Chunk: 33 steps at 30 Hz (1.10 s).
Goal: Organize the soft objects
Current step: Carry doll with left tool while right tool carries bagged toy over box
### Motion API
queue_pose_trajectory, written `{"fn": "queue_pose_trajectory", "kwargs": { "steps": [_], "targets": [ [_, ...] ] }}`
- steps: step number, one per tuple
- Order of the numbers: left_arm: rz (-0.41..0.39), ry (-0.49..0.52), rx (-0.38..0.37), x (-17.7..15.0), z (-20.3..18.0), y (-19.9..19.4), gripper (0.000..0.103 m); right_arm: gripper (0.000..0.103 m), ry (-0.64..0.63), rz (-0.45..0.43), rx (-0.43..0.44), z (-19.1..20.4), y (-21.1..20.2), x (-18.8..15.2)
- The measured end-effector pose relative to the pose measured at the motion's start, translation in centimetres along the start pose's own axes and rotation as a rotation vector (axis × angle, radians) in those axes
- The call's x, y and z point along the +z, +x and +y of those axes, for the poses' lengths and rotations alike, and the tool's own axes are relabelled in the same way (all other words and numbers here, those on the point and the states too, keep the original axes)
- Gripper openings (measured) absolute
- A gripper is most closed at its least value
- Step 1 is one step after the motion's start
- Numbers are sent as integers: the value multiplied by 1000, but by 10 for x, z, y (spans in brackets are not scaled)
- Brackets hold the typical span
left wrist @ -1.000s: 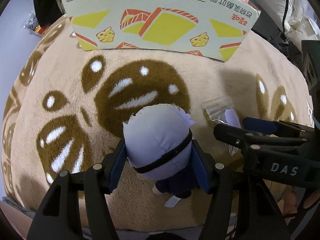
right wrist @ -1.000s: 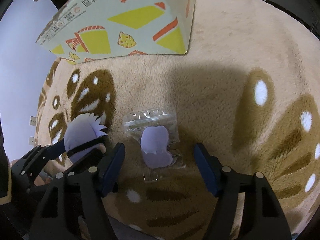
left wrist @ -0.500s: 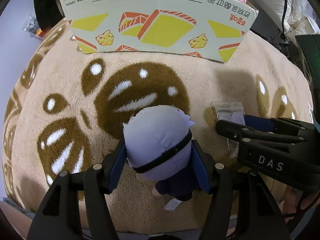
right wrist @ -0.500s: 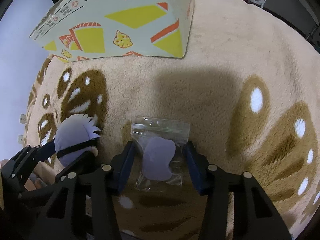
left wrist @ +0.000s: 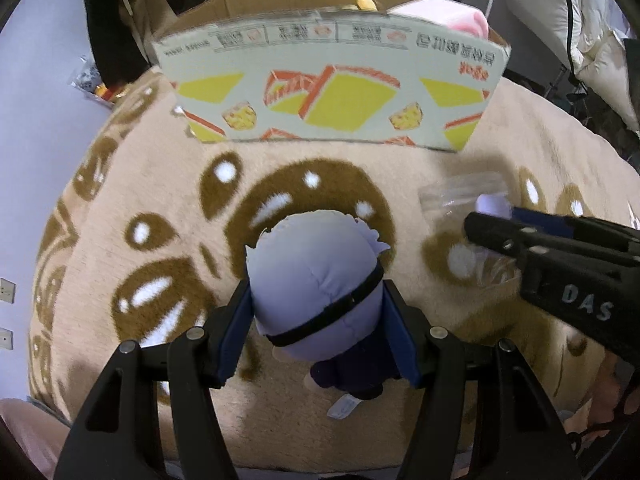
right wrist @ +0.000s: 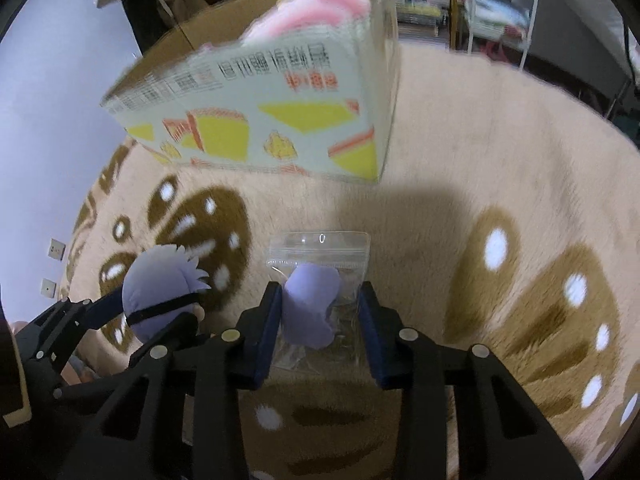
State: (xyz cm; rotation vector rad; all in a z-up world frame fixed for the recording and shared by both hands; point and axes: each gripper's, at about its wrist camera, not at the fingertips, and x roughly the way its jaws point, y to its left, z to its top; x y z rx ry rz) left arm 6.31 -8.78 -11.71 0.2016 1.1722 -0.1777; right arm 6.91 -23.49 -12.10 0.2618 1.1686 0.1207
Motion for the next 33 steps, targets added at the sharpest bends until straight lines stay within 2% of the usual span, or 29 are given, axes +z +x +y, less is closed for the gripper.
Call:
{"fn": "queue_pose_trajectory", "kwargs": {
  "steps": [2, 7, 12, 15, 20, 33],
  "targets": [
    [-9, -17, 16, 2, 4, -5, 61, 40, -1, -41, 6, -1, -9, 0],
    [-105, -32, 53, 6, 11, -27, 61, 40, -20, -180, 15, 6, -35, 8],
    [-258, -57, 37, 18, 21, -54, 61, 40, -54, -324, 33, 17, -57, 15],
    [-371, -51, 57, 25, 25, -73, 61, 40, -80, -384, 48, 29, -65, 24],
    [-511, -35, 110, 39, 38, -92, 61, 40, -130, -473, 52, 45, -79, 39],
    [-669, -21, 156, 85, 55, -123, 61, 40, -226, -635, 41, 68, -115, 76]
  ]
}}
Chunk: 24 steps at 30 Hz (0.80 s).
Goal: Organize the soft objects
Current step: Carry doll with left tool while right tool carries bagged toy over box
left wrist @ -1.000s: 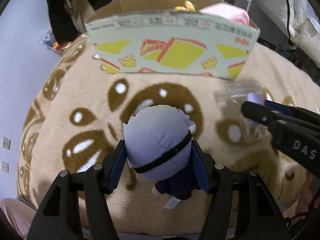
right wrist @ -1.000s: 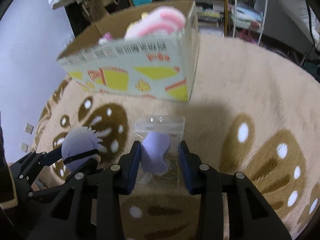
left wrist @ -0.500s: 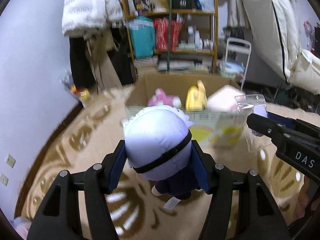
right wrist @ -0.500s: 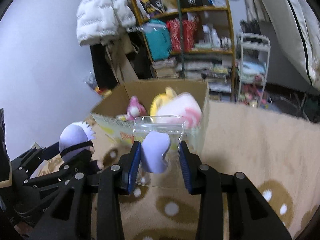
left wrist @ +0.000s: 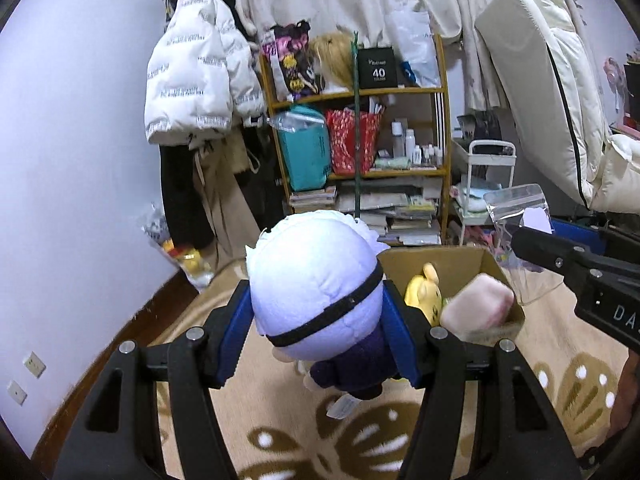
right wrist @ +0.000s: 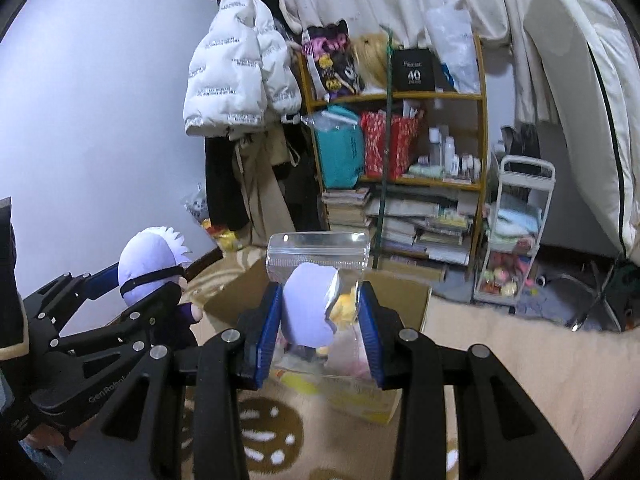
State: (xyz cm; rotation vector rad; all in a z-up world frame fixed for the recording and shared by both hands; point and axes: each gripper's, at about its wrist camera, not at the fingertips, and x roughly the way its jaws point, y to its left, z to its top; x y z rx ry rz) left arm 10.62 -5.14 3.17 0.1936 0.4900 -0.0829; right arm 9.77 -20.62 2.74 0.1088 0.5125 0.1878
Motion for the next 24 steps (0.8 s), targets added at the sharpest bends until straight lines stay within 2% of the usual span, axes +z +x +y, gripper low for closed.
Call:
{"fn": "queue_pose_trajectory", "kwargs": {
  "steps": [9, 16, 24],
  "targets": [
    [-69, 40, 2, 17, -9, 13, 61, 40, 15, -29, -12, -12, 15, 13],
    [-62, 90, 5, 7, -18, 30, 62, 40, 19, 6, -15, -18, 32, 4],
    [-50, 81, -12, 0, -16, 50, 62, 41, 33, 39, -12, -27, 54, -8]
  ]
}}
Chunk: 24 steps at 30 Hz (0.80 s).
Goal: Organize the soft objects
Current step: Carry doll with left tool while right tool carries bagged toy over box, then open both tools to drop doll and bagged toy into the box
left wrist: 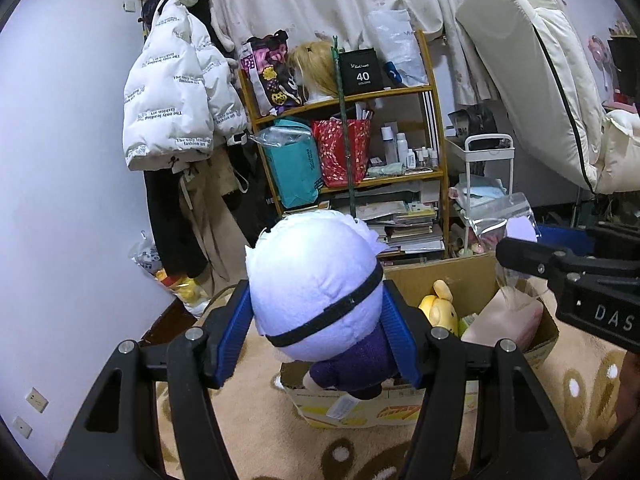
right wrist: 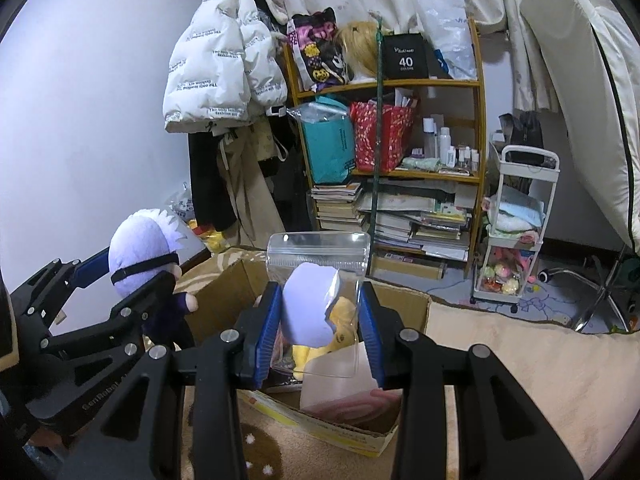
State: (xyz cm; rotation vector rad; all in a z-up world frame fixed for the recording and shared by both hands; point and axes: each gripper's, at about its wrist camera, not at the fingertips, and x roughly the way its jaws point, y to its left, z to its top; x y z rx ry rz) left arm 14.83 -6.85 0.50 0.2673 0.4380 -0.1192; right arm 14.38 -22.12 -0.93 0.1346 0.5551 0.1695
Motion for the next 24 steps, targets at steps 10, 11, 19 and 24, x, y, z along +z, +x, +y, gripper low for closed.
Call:
{"fn": "queue_pose_trajectory", "kwargs": {
  "steps": [10, 11, 19, 24],
  "targets": [
    [36, -21, -28, -13, 3, 23, 62, 41, -1, 38, 3, -6, 28, -15],
    [42, -20, -28, -15, 2, 25, 62, 41, -2, 42, 4, -6, 30, -16],
    [58, -75, -64, -18, 12, 34, 64, 41, -10, 83, 26, -3, 44, -27],
    [70, -129, -130, -19, 17, 37, 64, 42, -5, 88, 29, -4, 47, -28]
  ]
}}
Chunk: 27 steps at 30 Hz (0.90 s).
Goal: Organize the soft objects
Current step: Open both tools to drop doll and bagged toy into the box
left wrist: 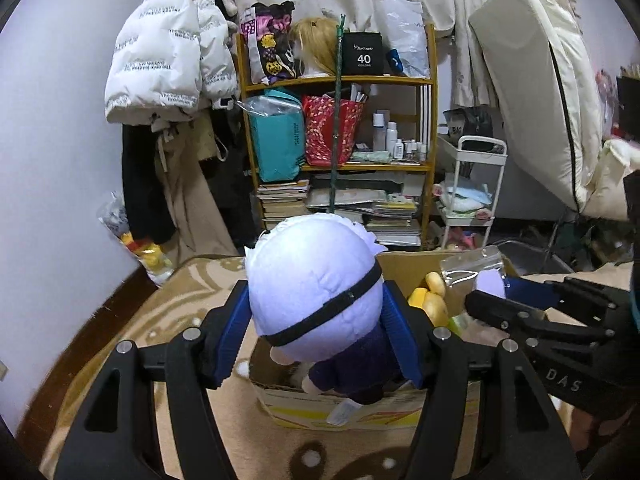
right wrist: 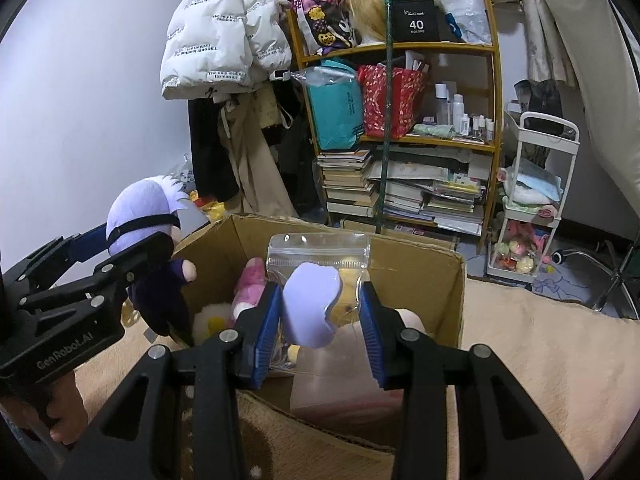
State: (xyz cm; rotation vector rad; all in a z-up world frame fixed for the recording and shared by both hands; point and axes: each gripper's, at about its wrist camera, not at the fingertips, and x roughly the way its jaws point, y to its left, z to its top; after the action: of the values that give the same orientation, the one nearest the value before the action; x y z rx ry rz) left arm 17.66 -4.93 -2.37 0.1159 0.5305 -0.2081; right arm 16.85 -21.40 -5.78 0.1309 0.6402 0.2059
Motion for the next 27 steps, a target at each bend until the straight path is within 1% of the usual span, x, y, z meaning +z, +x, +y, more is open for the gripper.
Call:
{"fn": "queue_pose_trajectory", "kwargs": {
  "steps": [3, 5, 9, 11, 14, 15, 17, 19, 21, 23, 25, 27],
  "targets": [
    [12, -22, -48, 0, 1, 1, 64, 42, 14, 0, 2, -2, 1, 0],
    [27, -24, -60, 0, 0, 4, 65, 43, 28, 4, 3, -4, 2, 1],
    [48, -10, -46, -3, -4, 10, 68, 43, 42, 13, 6, -6, 1, 0],
    [58, -12, -41, -3, -4, 13, 74, 43, 43, 15, 2, -7, 1, -1],
    [64, -21, -35, -4, -2, 14, 77, 43, 52, 17, 7, -8, 1, 0],
    [66, -22, -31, -4, -2, 14, 78, 43, 54, 17, 5, -9, 1, 0],
    [66, -19, -15, -5, 0, 13, 85, 43, 55, 17, 2, -9, -1, 0],
    [59, -4, 17, -6, 0, 9, 88, 45, 57, 15, 0, -8, -3, 0],
    [58, 15, 40, -7, 2, 6, 88, 54, 58, 9, -4, -8, -6, 0],
    [63, 28, 57, -7, 3, 2, 90, 56, 58, 4, -7, -8, -11, -1],
    [65, 33, 73, -7, 6, -2, 96, 56, 55, 2, -17, -8, -15, 0],
    [49, 32, 89, -7, 9, -11, 97, 60, 57, -4, -25, -8, -21, 0]
  ]
}}
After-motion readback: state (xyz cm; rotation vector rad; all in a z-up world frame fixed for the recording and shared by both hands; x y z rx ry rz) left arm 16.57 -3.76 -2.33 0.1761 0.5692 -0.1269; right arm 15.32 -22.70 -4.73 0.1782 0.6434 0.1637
